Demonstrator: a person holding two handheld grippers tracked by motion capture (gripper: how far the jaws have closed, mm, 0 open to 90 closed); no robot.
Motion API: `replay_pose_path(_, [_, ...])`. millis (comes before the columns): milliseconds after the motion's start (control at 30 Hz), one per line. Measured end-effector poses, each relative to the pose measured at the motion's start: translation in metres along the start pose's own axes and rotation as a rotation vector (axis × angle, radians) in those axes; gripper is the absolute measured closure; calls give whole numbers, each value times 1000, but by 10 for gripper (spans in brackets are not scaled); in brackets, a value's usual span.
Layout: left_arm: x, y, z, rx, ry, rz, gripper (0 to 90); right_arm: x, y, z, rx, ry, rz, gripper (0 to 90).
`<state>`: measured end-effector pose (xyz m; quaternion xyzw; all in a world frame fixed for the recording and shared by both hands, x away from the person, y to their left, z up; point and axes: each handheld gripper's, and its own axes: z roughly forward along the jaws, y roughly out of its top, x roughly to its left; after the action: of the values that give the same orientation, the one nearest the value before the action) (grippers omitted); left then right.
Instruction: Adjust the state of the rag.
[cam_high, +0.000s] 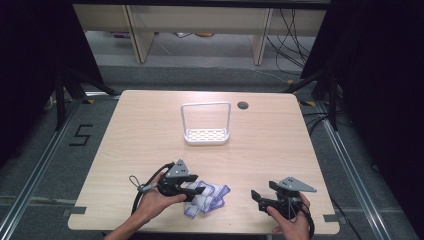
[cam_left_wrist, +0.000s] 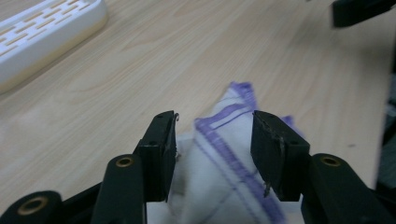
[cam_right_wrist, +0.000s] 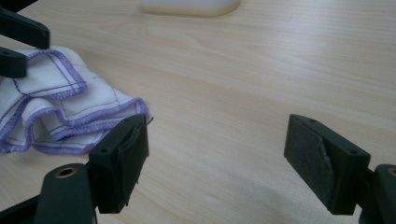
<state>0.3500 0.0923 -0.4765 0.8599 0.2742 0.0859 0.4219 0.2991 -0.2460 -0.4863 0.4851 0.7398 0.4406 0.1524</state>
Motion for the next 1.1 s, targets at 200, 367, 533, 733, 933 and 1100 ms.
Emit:
replay_pose_path(200, [4, -1, 2, -21, -41, -14, 794, 0, 0, 1, 7, 2, -3, 233])
replay_pose_path(367, [1, 8, -17, -108, -27, 29, 854, 0, 0, -2, 18, -18, 13, 234])
replay_pose_path(533, [5, 20, -43, -184, -33, 17, 854, -1, 0, -2, 9, -27, 6, 234])
replay_pose_path(733, [30, 22, -70, -257, -2, -41, 852, 3, 3, 0, -14, 11, 2, 254])
replay_pose_path(933, [37, 19, -68, -262, -7, -64, 852, 24, 11, 7, -29, 106, -18, 290])
replay_pose_path(1100, [45, 17, -67, -268, 4, -88, 851, 52, 25, 22, 11, 180, -164, 323])
